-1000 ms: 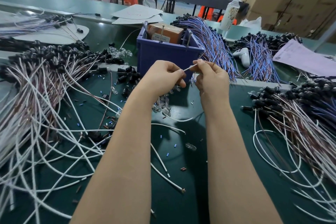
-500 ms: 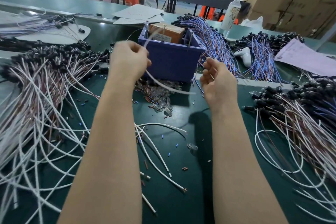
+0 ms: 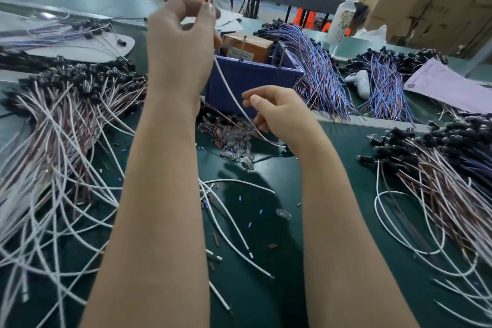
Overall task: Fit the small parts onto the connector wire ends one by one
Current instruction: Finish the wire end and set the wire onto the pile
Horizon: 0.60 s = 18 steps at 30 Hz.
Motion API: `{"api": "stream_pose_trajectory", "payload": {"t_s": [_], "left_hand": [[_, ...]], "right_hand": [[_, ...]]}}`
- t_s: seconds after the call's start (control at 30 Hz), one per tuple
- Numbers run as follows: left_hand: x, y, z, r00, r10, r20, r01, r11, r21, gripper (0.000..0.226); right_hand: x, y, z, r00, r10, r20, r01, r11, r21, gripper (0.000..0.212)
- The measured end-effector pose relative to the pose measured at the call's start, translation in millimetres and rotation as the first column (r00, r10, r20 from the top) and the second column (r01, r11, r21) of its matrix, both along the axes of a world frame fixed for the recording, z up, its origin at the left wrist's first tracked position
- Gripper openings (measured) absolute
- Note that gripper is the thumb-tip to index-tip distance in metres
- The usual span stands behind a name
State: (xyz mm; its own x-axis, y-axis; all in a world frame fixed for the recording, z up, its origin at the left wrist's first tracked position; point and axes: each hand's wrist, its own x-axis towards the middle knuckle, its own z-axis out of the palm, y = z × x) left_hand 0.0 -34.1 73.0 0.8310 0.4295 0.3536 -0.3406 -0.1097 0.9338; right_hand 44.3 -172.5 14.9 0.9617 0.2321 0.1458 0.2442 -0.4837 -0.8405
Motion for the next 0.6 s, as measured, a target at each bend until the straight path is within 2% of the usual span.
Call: {"api": "stream_pose_trajectory", "payload": {"t_s": [0.07,0.1,0.2,0.3,0.43,0.53,0.6], "left_hand": [[1,-1,-1,1.0,-0.008,-0.001,0.008,1.0,-0.016,0.013],[2,-1,-2,1.0,-0.002,-0.002,0.002,1.0,-0.026,0.013],[8,-2,-5,1.0,0.02,-0.013,-0.021,0.997,-0.074,0.012],[14,-4,-8,0.999,0.028,-0.035,-0.032,0.991,-0.129,0.011],[18,-7,-13,0.999,0.016,-0.038,-0.023,0.978,-0.208,0.017],[20,-6,-16,1.0,0.02,-0.013,-0.023,0.947,-0.319,0.018],[22,-5,-17,1.0,0.025,0.0,-0.023,0.925,-0.378,0.016]], "right_hand": [[3,-1,-5,0.995,-0.075,0.068,0.085,0.984,-0.158,0.019],[4,-4,-7,0.996,-0.075,0.052,0.085,0.966,-0.244,0.02],[4,-13,-11,0.994,-0.034,-0.106,-0.01,0.92,-0.393,0.024],[3,-12,-12,0.977,0.059,-0.205,-0.14,0.902,-0.408,0.027],[1,-11,-14,0.946,0.15,-0.288,-0.266,0.865,-0.425,0.021],[2,-14,-15,0.955,0.134,-0.264,-0.218,0.922,-0.319,0.014],[5,-20,-13,0.974,0.048,-0.221,-0.104,0.964,-0.245,0.024]]}}
